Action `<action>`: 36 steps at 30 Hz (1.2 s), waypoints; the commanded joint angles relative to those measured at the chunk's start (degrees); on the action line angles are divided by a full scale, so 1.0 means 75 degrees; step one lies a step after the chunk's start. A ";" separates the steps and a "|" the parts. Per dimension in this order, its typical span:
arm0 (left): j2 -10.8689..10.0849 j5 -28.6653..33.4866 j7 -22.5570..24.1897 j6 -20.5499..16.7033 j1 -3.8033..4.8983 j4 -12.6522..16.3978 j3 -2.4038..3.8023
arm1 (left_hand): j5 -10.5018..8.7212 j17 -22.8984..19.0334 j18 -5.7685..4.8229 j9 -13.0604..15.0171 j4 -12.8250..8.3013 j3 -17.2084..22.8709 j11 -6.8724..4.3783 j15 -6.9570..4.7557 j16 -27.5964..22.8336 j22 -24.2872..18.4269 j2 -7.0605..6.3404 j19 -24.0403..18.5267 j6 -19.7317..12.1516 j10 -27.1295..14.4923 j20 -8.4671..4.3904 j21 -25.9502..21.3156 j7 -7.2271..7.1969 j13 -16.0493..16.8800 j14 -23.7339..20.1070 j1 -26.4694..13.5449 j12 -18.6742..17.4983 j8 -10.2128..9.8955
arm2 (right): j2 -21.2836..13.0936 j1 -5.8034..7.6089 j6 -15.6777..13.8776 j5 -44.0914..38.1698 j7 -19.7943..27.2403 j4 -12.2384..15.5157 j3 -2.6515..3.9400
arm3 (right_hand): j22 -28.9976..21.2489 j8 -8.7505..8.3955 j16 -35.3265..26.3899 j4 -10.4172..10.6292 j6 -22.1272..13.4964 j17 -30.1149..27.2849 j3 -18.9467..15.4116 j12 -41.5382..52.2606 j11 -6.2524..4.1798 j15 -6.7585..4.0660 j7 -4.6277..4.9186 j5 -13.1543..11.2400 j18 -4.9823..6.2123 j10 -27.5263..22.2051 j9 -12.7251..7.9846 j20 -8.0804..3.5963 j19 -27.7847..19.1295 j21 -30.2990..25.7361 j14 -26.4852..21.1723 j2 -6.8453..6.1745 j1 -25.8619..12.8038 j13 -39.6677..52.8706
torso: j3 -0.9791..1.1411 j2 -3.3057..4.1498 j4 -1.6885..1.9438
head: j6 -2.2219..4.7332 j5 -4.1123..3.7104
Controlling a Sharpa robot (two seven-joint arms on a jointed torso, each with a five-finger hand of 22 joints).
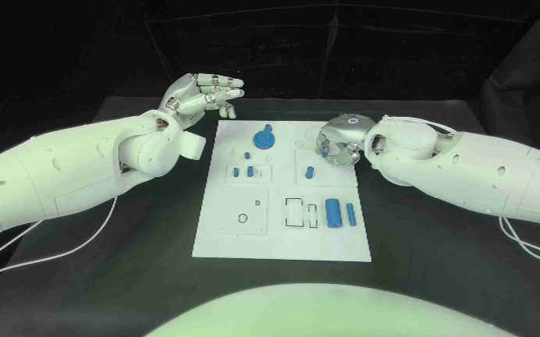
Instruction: Assemble the parts on the task board
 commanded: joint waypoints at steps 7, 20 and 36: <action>-0.0006 0.0095 0.0100 0.0041 0.0013 -0.0014 0.0006 | 0.0038 -0.0023 0.0105 -0.0007 -0.0009 -0.0078 -0.0003 -0.0021 -0.0055 -0.0016 0.0081 -0.0013 0.0023 0.0024 -0.0022 -0.0039 0.0010 0.0001 -0.0037 0.0030 0.0033 0.0021 | 0.0038 -0.0003 0.0154 0.0013 0.0035 -0.0036 0.0003 | 0.0967 0.0025 0.0535 0.0022 0.0366 0.0492 0.0264 0.0062 -0.0113 -0.0075 -0.0097 -0.0101 -0.0174 0.0415 0.0044 -0.0032 0.0416 0.0616 0.0185 0.0244 0.0007 -0.0127 | -0.0002 -0.0004 -0.0011 | -0.0027 0.0015; -0.0018 0.0095 0.0008 0.0135 0.0013 -0.0029 0.0006 | 0.0038 -0.0039 0.0102 -0.0012 -0.0016 -0.0119 0.0006 -0.0016 -0.0062 -0.0030 0.0077 -0.0007 0.0006 0.0000 -0.0021 -0.0056 0.0019 -0.0005 -0.0039 0.0037 0.0027 0.0011 | 0.0074 -0.0011 0.0176 -0.0195 -0.0079 -0.0069 0.0003 | 0.1553 0.0008 0.0667 -0.0085 0.0526 0.0527 0.0411 0.0056 -0.0160 -0.0111 -0.0137 -0.0097 -0.0265 0.0556 0.0044 -0.0071 0.0618 0.1011 0.0219 0.0295 0.0042 -0.0215 | -0.0002 -0.0005 -0.0002 | -0.0049 -0.0033; -0.0053 0.0095 -0.0052 0.0181 0.0013 -0.0055 0.0006 | 0.0038 -0.0052 0.0099 -0.0013 -0.0015 -0.0159 0.0012 -0.0010 -0.0069 -0.0042 0.0075 -0.0006 0.0007 -0.0018 -0.0019 -0.0073 0.0022 -0.0009 -0.0043 0.0032 0.0023 0.0011 | -0.0357 -0.0020 -0.0825 0.0191 -0.0140 0.0515 0.0013 | 0.1961 -0.0034 0.0776 -0.0163 0.0683 0.0516 0.0681 0.0034 -0.0176 -0.0125 -0.0146 -0.0380 -0.0320 0.0690 0.0043 -0.0092 0.0710 0.1303 0.0210 0.0488 0.0049 -0.0308 | -0.0004 -0.0024 -0.0014 | -0.0054 -0.0043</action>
